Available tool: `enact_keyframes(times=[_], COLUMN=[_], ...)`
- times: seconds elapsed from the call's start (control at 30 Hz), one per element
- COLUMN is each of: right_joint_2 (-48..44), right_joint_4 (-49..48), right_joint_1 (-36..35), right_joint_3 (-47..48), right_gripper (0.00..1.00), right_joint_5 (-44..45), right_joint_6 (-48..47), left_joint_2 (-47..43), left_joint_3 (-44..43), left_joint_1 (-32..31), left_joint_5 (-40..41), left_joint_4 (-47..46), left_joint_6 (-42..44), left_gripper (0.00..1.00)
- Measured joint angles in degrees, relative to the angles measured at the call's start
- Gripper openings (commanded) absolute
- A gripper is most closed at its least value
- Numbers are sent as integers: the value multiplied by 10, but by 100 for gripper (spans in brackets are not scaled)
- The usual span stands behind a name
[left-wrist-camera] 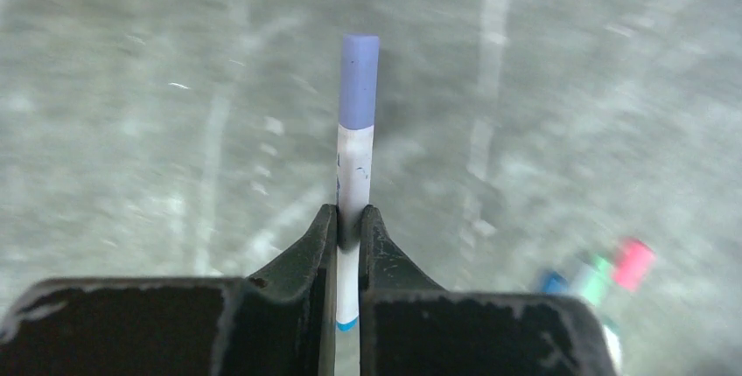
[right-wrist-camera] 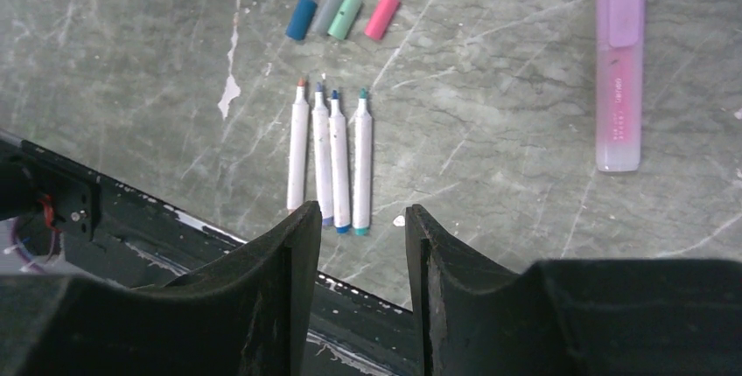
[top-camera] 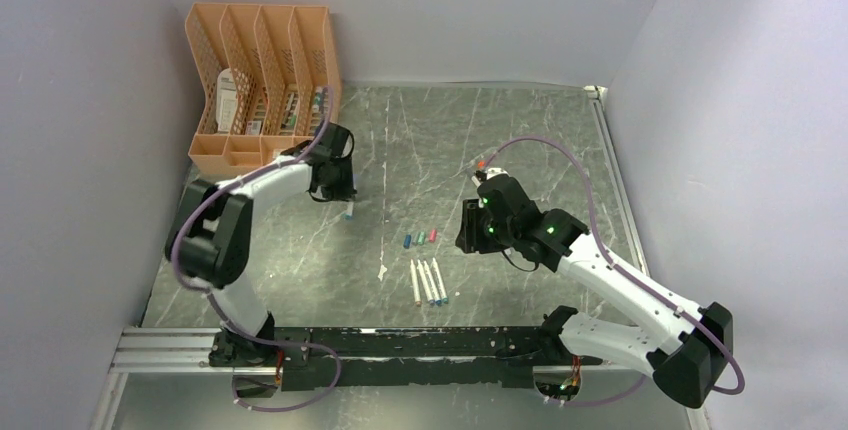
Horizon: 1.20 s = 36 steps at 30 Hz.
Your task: Open the pen caps
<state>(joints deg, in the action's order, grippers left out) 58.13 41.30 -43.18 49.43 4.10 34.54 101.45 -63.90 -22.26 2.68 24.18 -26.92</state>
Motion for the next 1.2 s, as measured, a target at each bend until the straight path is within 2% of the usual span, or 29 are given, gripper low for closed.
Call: enact_keyframes(times=[0.07,0.17,0.23,0.37,0.57,0.8,0.87,1.0,1.13,1.2], right_joint_2=[-3,-13,-20,-28,-30,-39,-38,-38,-37,-38], right_joint_4=[-11,-33,-56,-115,-185,-231,-236,-250,-260,-263], right_joint_1=[0,0,0,0,1,1,1,1,0,-1], right_joint_3=[-3,-11,-18,-36,-45,-45,-45,-45,-47,-48], right_gripper=[44,63,69,70,66,64,61,48,17,6], right_joint_5=[-12,-36,-58,-104,-153,-170,-170,-174,-181,-185], right_joint_6=[0,1,3,5,10,12,14,20,29,32], left_joint_2=[-48,-143,-208,-276,-311,-329,-329,-329,-323,-318], left_joint_3=[21,71,114,172,228,269,269,270,273,273], left_joint_1=[-8,-18,-27,-85,-196,-229,-236,-252,-261,-267], left_joint_5=[-49,-148,-207,-260,-267,-237,-230,-217,-197,-186], left_joint_4=[-12,-75,-146,-264,-394,-476,-489,-517,-538,-539], left_joint_6=[-16,-60,-108,-197,-291,-347,-353,-365,-372,-371], left_gripper=[11,12,12,13,13,13,13,13,16,24])
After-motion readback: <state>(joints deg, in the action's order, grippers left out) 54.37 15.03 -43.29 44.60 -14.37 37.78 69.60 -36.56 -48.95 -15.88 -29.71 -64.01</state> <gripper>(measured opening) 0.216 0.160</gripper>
